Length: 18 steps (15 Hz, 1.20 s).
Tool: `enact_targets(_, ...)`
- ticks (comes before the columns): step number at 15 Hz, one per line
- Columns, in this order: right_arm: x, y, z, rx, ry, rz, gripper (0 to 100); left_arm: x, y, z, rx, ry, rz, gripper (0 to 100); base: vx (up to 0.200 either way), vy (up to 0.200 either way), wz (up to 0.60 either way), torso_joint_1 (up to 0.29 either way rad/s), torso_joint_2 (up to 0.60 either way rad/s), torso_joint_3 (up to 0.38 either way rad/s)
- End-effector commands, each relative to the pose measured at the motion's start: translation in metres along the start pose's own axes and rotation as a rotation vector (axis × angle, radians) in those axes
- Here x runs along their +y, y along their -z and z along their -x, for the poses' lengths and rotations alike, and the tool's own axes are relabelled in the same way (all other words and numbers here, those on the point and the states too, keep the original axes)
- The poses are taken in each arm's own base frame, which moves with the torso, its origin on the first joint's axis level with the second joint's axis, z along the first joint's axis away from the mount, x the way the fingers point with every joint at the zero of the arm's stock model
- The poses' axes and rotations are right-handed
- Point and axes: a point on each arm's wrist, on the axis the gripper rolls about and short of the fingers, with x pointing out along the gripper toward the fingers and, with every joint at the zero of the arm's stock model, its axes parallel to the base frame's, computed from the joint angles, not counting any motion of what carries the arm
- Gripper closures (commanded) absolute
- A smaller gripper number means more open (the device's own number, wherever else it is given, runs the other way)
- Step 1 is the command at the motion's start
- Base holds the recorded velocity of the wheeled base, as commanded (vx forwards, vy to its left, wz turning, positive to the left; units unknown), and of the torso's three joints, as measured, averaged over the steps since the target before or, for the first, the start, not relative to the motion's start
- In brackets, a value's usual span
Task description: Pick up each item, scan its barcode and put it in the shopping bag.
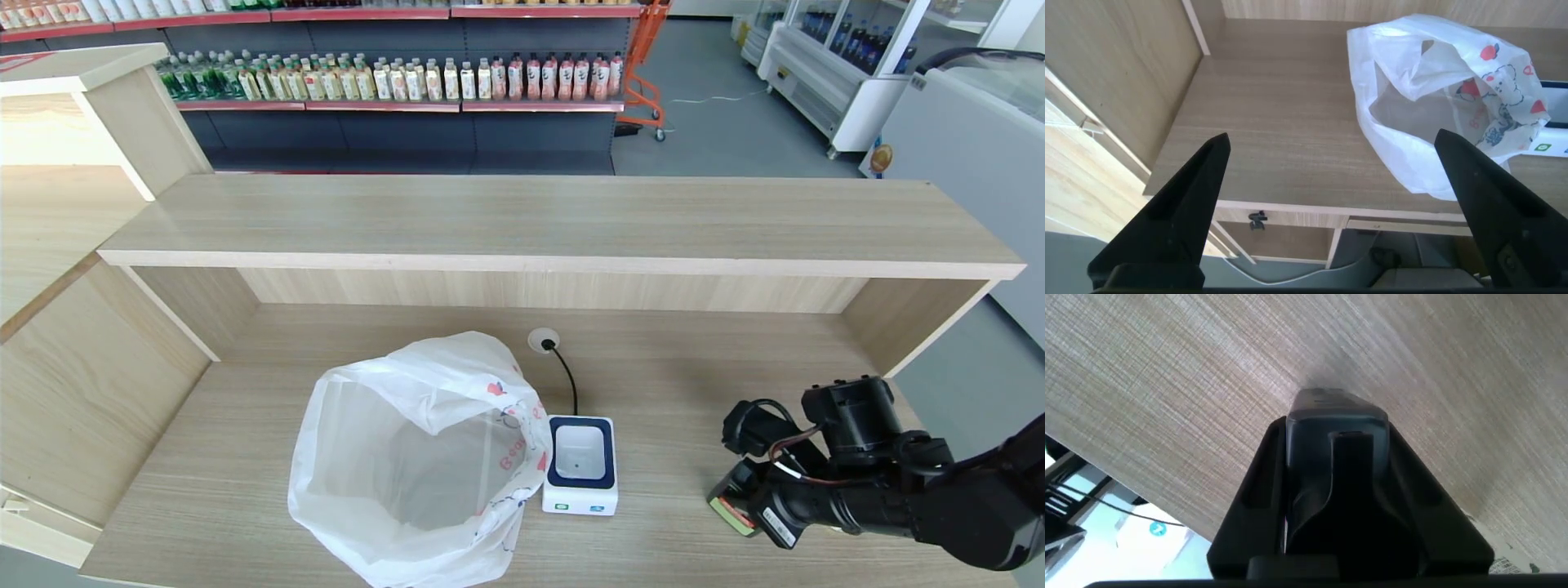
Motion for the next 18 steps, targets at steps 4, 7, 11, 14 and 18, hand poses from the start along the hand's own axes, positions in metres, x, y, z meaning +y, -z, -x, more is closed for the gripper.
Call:
enact_targets(4, -0.009, -0.014, 0.005, -0.125, 0.068, -0.073, 100, 0.0, 0.0, 0.0, 0.0, 0.0, 0.001, 0, 0.0, 0.0, 0.0, 0.0, 0.0, 0.0)
enact_targets(7, -0.017, -0.036, 0.037, -0.307, 0.143, -0.127, 100, 0.0, 0.0, 0.0, 0.0, 0.0, -0.001, 0, 0.0, 0.0, 0.0, 0.0, 0.0, 0.0)
enact_targets(11, -0.023, -0.045, 0.079, -0.509, 0.231, -0.165, 100, 0.0, 0.0, 0.0, 0.0, 0.0, -0.001, 0, 0.0, 0.0, 0.0, 0.0, 0.0, 0.0)
enact_targets(14, -0.016, -0.063, 0.096, -0.681, 0.279, 0.034, 100, 0.0, 0.0, 0.0, 0.0, 0.0, -0.001, 0, 0.0, 0.0, 0.0, 0.0, 0.0, 0.0)
enact_targets(18, -0.005, -0.067, 0.097, -0.834, 0.211, 0.598, 100, 0.0, 0.0, 0.0, 0.0, 0.0, -0.001, 0, 0.0, 0.0, 0.0, 0.0, 0.0, 0.0)
